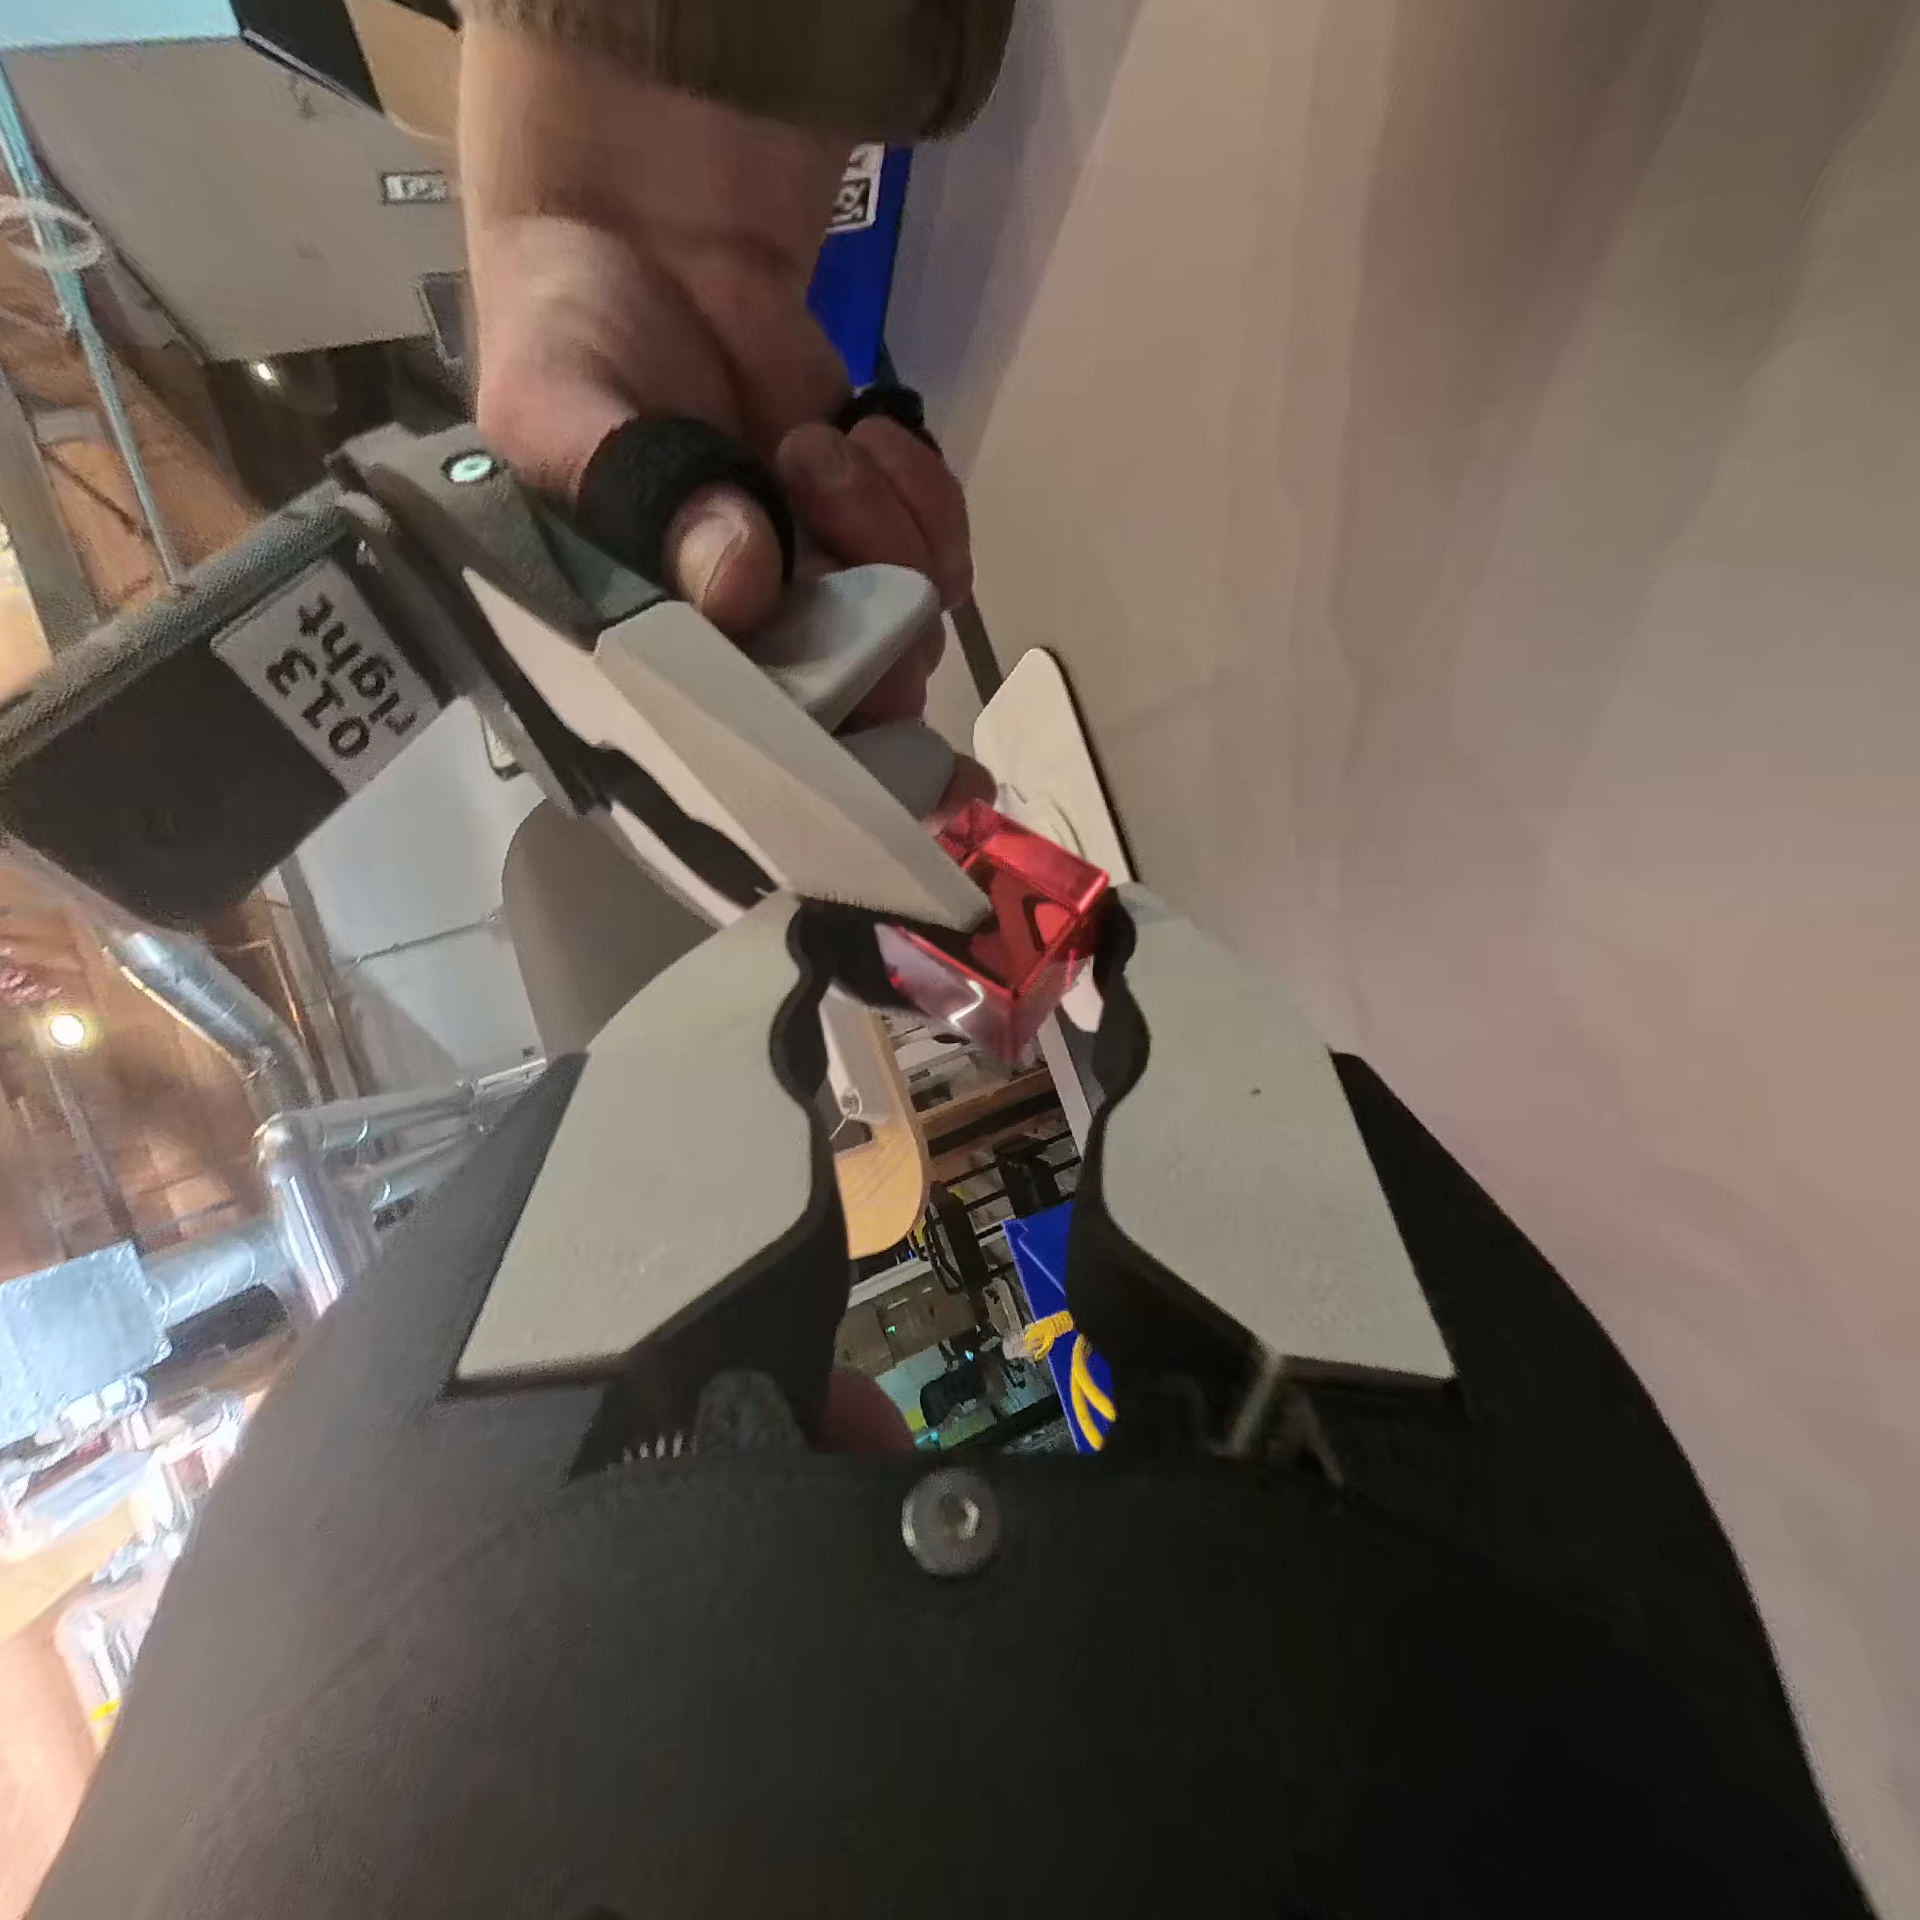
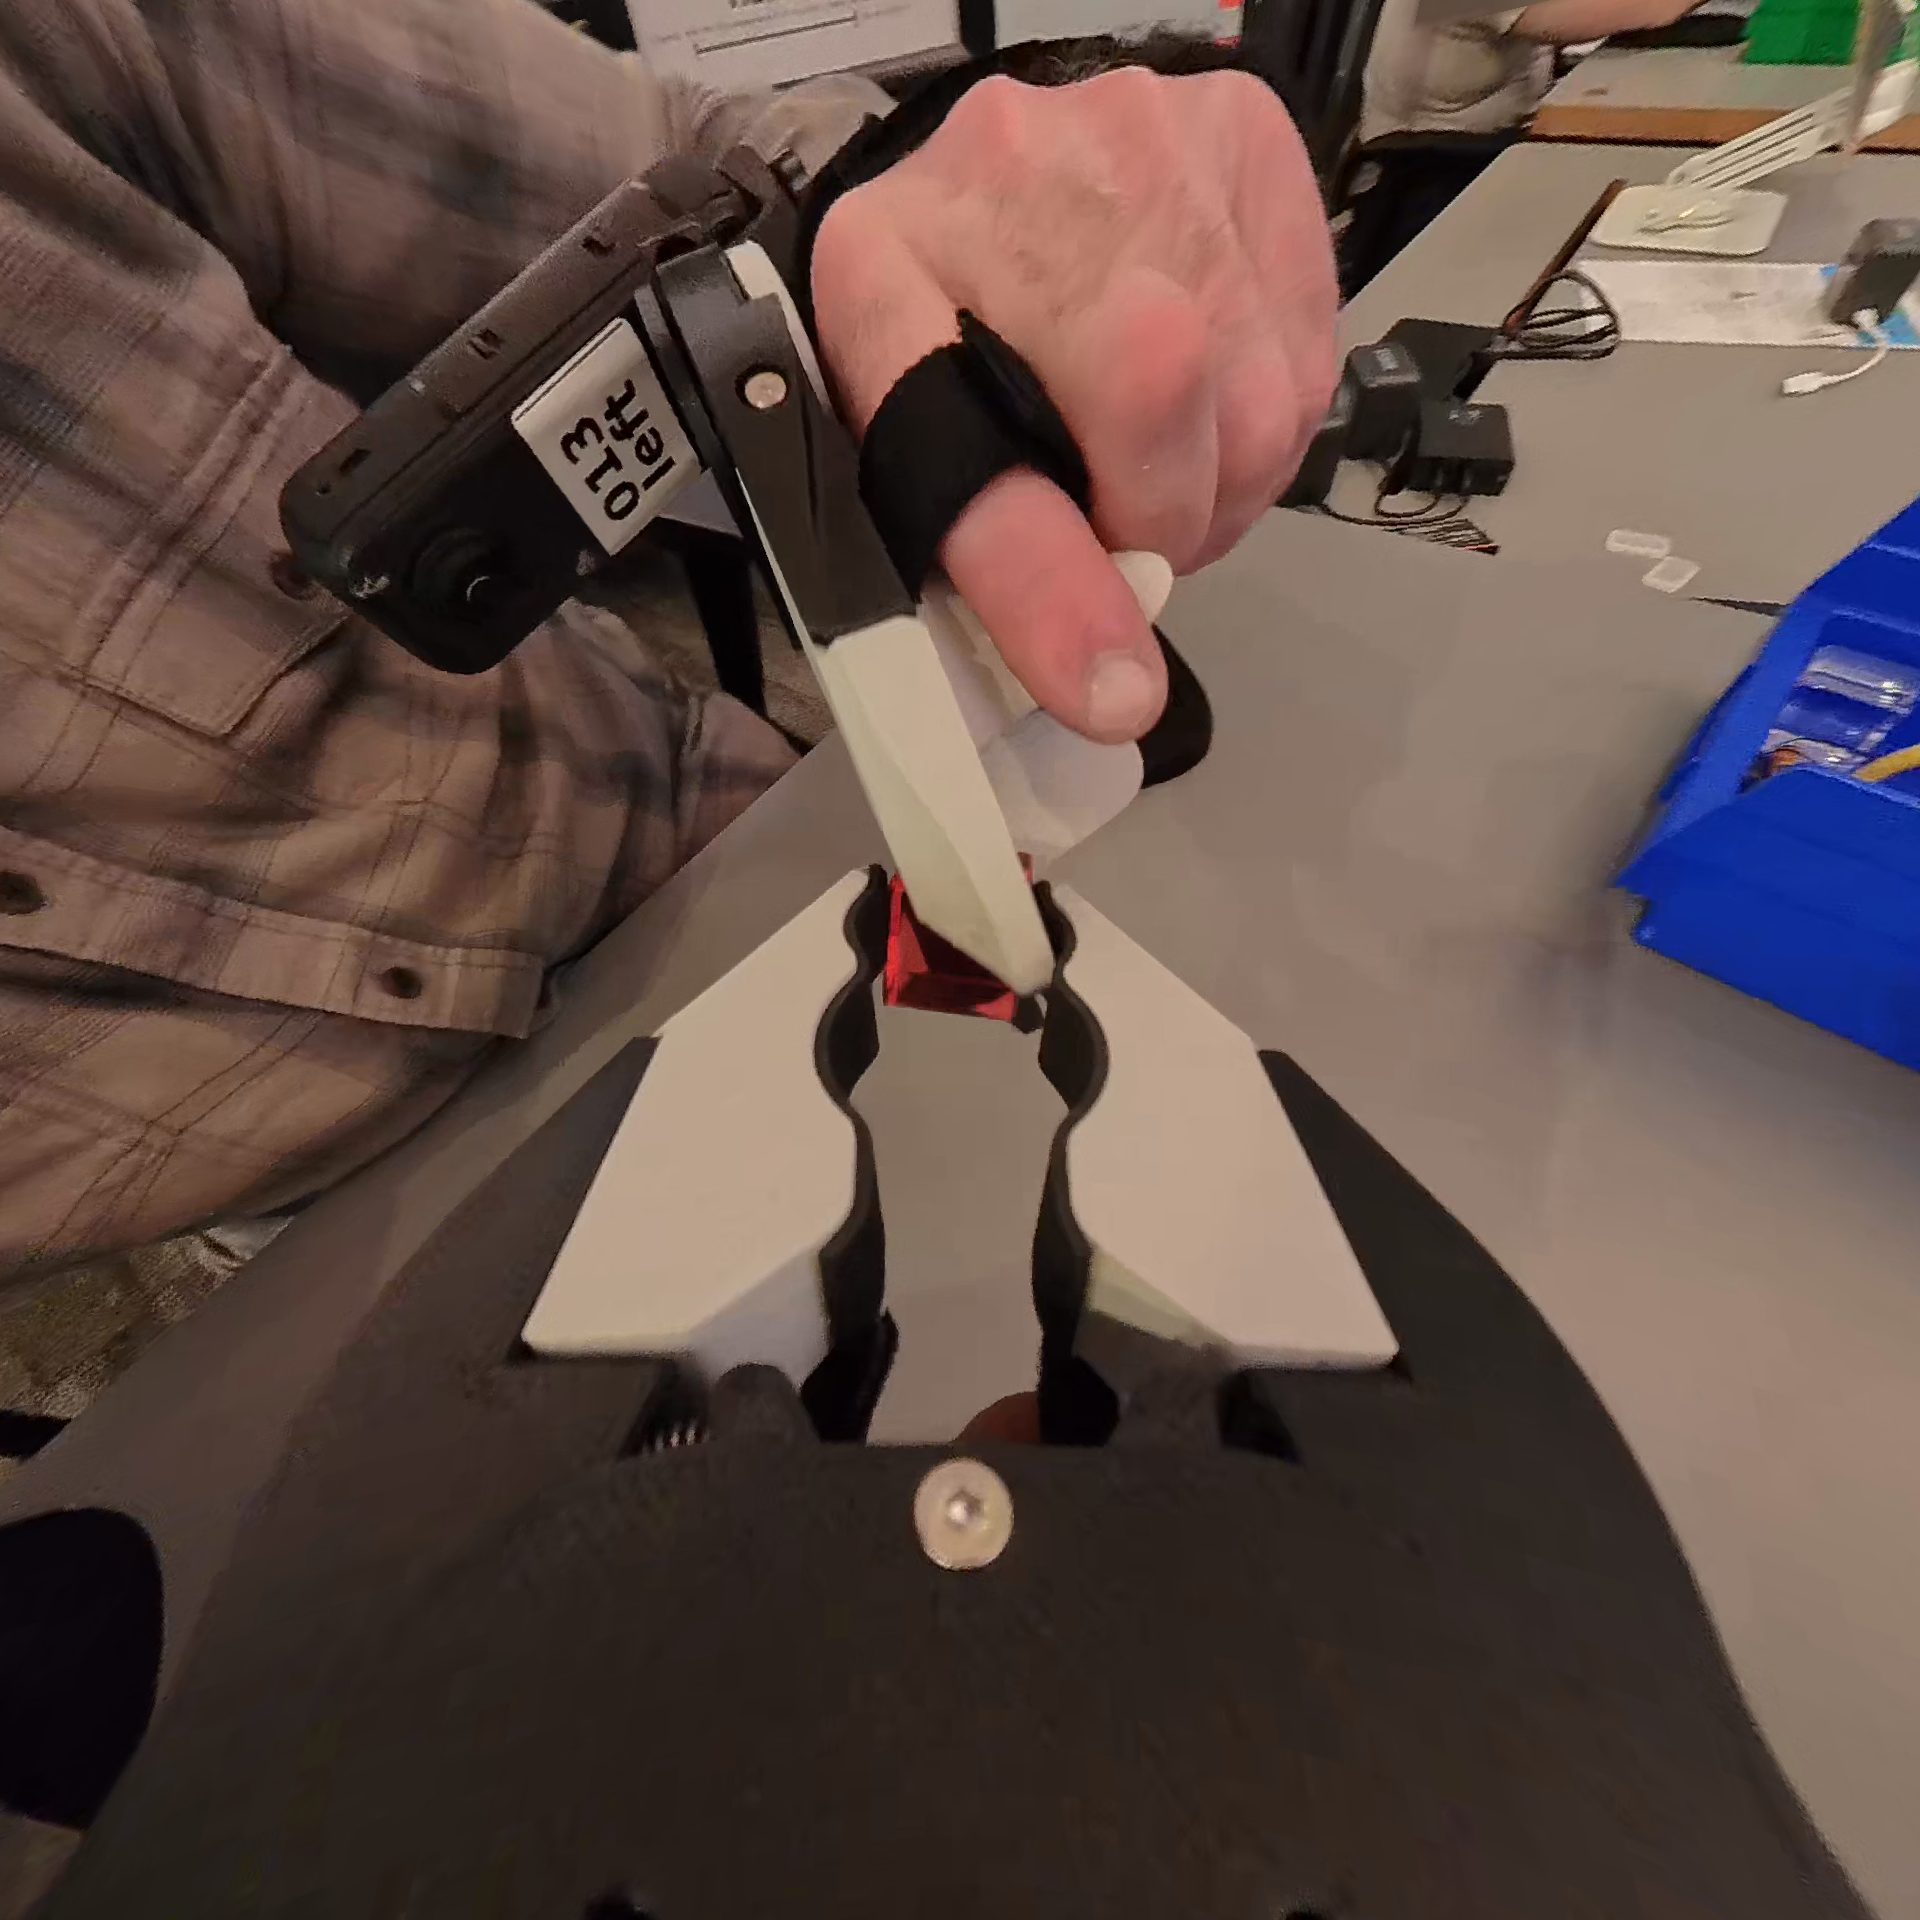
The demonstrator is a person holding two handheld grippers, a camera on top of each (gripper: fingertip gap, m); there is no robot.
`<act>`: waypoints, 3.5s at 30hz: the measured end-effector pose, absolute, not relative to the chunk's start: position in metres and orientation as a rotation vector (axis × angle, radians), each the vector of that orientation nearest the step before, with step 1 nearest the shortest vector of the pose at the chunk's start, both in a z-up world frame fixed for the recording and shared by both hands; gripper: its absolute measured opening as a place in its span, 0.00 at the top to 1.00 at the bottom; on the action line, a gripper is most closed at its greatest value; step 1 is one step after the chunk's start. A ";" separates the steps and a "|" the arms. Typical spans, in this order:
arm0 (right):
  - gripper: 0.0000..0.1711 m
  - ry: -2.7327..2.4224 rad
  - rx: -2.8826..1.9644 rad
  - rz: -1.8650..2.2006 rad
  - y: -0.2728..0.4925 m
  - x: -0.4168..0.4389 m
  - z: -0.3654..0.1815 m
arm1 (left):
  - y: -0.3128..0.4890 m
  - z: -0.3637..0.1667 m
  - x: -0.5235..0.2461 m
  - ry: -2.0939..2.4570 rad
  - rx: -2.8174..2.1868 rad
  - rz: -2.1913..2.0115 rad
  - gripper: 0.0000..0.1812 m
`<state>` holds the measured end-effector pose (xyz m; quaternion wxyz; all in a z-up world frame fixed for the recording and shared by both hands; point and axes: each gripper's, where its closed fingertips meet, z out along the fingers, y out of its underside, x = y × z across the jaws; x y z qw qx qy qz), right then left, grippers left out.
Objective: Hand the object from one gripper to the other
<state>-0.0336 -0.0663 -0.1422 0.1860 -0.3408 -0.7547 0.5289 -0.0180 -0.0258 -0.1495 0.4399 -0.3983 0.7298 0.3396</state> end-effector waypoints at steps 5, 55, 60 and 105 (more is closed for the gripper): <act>0.86 -2.218 -0.918 1.488 -0.078 -0.029 -0.153 | -0.035 -0.166 -0.008 1.893 -1.018 0.765 0.76; 0.82 -1.734 -0.928 1.583 -0.037 -0.054 -0.097 | 0.011 -0.088 -0.034 1.298 -0.996 0.979 0.84; 0.83 -1.707 -0.928 1.664 -0.038 -0.052 -0.091 | 0.009 -0.084 -0.033 1.289 -0.981 0.977 0.84; 0.84 -2.171 -0.870 1.396 -0.074 -0.033 -0.145 | -0.044 -0.156 -0.013 2.064 -1.108 0.651 0.79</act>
